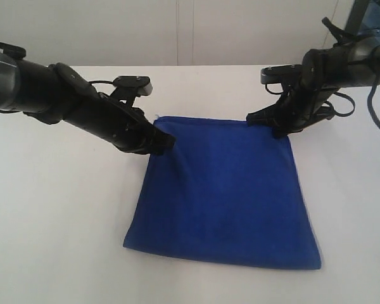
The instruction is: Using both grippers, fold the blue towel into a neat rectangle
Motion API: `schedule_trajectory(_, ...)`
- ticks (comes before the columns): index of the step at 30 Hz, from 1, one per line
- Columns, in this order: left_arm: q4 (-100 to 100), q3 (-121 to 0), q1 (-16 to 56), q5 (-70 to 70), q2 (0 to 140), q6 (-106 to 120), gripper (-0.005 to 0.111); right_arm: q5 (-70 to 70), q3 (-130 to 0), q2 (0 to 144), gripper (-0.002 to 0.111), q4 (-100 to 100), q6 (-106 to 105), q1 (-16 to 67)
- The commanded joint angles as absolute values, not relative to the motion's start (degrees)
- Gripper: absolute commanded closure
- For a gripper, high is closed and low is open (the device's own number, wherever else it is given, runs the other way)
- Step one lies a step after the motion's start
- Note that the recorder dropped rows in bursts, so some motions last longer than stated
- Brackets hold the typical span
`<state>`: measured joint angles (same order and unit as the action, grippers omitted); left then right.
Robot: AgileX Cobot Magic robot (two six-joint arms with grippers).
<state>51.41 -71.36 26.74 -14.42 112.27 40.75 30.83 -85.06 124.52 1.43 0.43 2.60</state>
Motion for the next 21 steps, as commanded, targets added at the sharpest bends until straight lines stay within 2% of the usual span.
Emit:
schedule_trajectory(1, 52.01, -70.71, 27.13, -12.89, 111.43, 40.16, 0.107, 31.94, -85.33, 124.86, 0.108, 1.47, 0.00, 2.28)
schedule_trajectory(4, 51.77, -70.71, 27.13, -13.21, 111.56, 40.16, 0.099, 32.02, -85.33, 124.86, 0.108, 1.47, 0.00, 2.28)
schedule_trajectory(8, 51.77, -70.71, 27.13, -12.48, 113.14, 40.00, 0.074, 32.11, -85.33, 124.86, 0.108, 1.47, 0.00, 2.28)
schedule_trajectory(10, 51.77, -70.71, 27.01, -12.48, 113.91, 39.38, 0.067, 32.16, -85.33, 124.86, 0.108, 1.47, 0.00, 2.28)
schedule_trajectory(21, 51.77, -70.71, 27.01, -11.62, 116.09, 39.58, 0.066, 32.25, -85.33, 124.86, 0.108, 1.47, 0.00, 2.28)
